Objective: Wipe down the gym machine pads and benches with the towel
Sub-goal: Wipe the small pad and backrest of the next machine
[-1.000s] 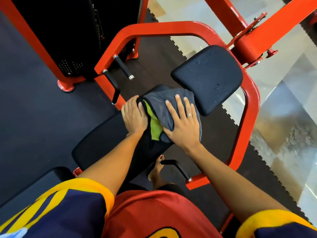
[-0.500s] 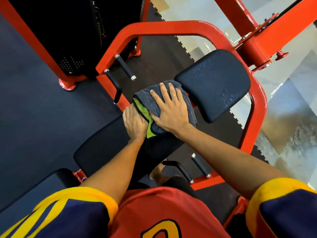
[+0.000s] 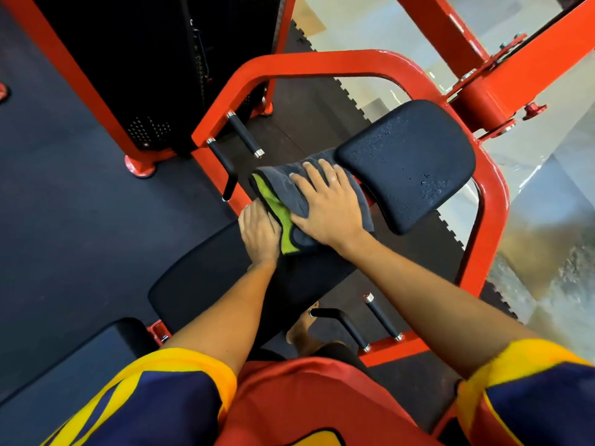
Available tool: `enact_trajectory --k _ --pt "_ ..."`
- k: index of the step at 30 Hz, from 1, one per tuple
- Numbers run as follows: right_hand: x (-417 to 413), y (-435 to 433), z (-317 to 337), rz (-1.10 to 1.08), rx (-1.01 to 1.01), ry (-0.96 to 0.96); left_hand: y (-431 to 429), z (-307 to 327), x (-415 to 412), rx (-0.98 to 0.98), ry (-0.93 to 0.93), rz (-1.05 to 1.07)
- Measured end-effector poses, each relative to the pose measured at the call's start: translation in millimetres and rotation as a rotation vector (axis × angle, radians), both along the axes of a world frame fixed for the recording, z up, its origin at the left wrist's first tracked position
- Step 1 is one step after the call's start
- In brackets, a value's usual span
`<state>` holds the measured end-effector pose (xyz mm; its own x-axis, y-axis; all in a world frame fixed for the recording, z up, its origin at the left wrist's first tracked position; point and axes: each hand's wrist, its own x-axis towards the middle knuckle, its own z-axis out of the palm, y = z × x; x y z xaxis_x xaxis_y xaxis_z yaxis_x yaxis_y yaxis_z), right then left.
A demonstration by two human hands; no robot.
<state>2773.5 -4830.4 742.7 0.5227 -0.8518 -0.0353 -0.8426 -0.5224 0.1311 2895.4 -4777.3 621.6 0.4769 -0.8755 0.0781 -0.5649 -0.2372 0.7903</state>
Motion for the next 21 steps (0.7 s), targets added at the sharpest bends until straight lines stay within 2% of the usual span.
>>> enact_trajectory --k 6,14,18,21 --pt "-45.3 58.2 -3.1 -0.071 -0.090 -0.028 1.5 -0.2 -3.2 -0.031 -0.001 -0.043" --pt "-3.3 12.3 -11.0 -0.155 -0.058 -0.019 -0.6 -6.4 -5.2 -0.073 -0.020 0.002" --pt "-28.9 52.1 -12.2 -0.185 -0.125 -0.065 2.3 -1.3 -3.7 -0.071 0.004 -0.022" --pt "-49.2 90.2 -24.1 -0.318 -0.194 -0.152 3.2 4.4 -4.9 -0.066 0.013 -0.030"
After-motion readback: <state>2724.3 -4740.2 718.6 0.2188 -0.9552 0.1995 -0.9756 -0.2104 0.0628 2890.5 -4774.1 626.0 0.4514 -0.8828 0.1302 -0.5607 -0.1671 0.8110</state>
